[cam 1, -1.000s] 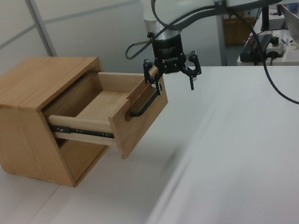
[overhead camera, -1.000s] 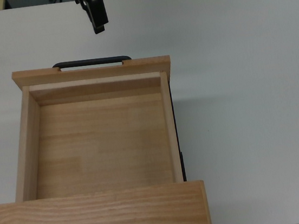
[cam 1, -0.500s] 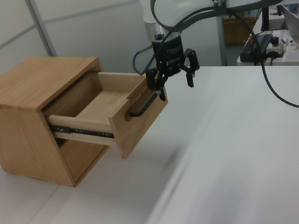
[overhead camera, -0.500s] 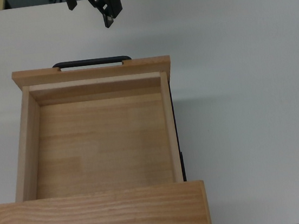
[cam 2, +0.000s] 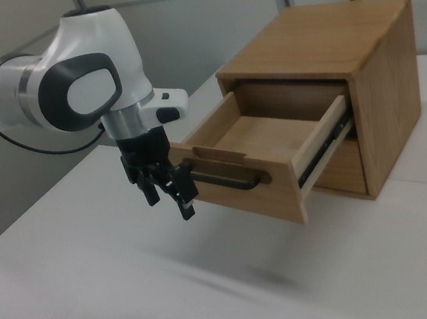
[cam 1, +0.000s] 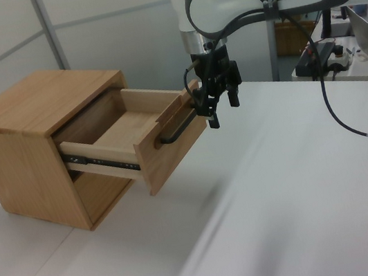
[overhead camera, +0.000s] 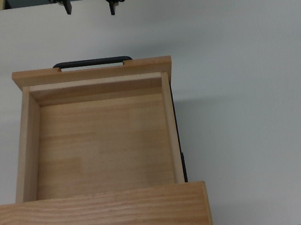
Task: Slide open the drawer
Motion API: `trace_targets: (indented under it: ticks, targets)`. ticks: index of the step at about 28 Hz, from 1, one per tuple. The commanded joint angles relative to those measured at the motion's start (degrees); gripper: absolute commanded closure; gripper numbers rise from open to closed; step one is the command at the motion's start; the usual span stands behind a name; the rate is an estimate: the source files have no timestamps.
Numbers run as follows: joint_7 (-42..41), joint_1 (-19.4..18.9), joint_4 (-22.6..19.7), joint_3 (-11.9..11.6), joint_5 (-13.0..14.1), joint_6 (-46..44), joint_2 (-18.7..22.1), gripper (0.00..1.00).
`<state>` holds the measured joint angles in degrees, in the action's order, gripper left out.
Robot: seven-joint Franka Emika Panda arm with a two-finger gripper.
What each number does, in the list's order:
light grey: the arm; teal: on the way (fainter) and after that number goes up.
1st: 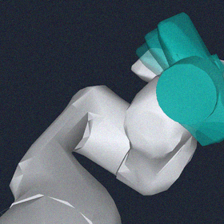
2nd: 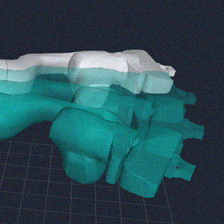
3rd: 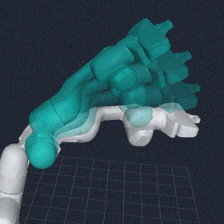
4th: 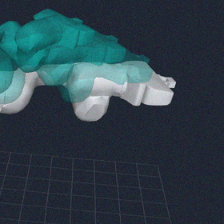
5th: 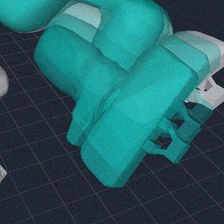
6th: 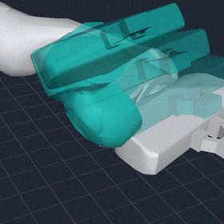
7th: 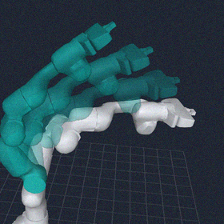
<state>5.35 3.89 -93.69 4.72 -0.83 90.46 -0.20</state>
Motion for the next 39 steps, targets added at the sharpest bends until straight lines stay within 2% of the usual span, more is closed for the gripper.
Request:
trace_targets:
  ticks: [1, 16, 20, 23, 35, 39]
  targets:
    - [-5.08, -0.12, -0.17, -0.24, -0.49, -1.16, 0.29, 0.00]
    - [-6.49, -0.29, -0.35, -0.24, -1.02, -0.28, -1.29, 0.00]
    - [-5.96, -0.29, -0.26, -0.15, -3.74, 1.73, -1.91, 0.00]
    - [-5.79, -0.29, -0.26, -0.15, -4.71, 2.27, -2.00, 0.00]
    - [-3.42, -0.29, -0.09, -0.06, -3.13, 2.53, -2.00, 0.00]
    - [-2.10, -0.38, -0.17, -0.06, -2.78, 5.68, -2.00, 0.00]
